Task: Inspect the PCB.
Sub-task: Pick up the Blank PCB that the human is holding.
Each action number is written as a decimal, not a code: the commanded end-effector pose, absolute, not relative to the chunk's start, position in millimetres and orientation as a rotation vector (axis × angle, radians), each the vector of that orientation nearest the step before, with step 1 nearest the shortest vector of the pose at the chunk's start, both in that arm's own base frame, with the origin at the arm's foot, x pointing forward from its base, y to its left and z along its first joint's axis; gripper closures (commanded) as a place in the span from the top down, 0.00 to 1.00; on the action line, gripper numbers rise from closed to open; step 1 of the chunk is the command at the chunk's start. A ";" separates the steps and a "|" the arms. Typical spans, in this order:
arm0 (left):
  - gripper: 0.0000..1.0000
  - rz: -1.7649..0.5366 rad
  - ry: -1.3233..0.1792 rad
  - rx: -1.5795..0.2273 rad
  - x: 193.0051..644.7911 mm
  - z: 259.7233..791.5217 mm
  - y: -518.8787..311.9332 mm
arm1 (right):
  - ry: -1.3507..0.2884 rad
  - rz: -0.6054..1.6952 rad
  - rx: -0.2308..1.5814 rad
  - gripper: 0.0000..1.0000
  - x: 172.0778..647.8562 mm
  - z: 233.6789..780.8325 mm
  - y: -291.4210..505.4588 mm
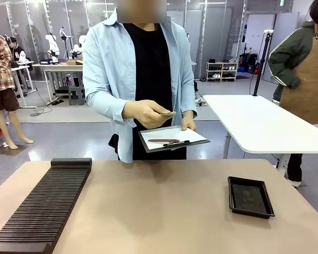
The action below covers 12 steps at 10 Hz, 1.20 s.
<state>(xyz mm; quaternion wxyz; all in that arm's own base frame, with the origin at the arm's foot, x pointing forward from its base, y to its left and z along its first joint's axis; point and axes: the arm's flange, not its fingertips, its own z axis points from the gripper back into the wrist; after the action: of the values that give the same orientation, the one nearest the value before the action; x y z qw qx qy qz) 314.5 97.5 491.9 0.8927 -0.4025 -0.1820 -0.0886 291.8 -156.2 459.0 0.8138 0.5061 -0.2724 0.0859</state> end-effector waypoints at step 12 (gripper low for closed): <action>1.00 -0.181 -0.362 -0.827 311.7 496.0 98.1 | -0.335 0.137 1.246 1.00 318.9 490.4 -100.0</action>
<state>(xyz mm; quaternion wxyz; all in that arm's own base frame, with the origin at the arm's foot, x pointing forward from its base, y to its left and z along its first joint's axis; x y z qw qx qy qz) 314.4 97.7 492.1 0.8926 -0.4027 -0.1824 -0.0885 301.8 -117.0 472.7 0.7999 0.5595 -0.1987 0.0869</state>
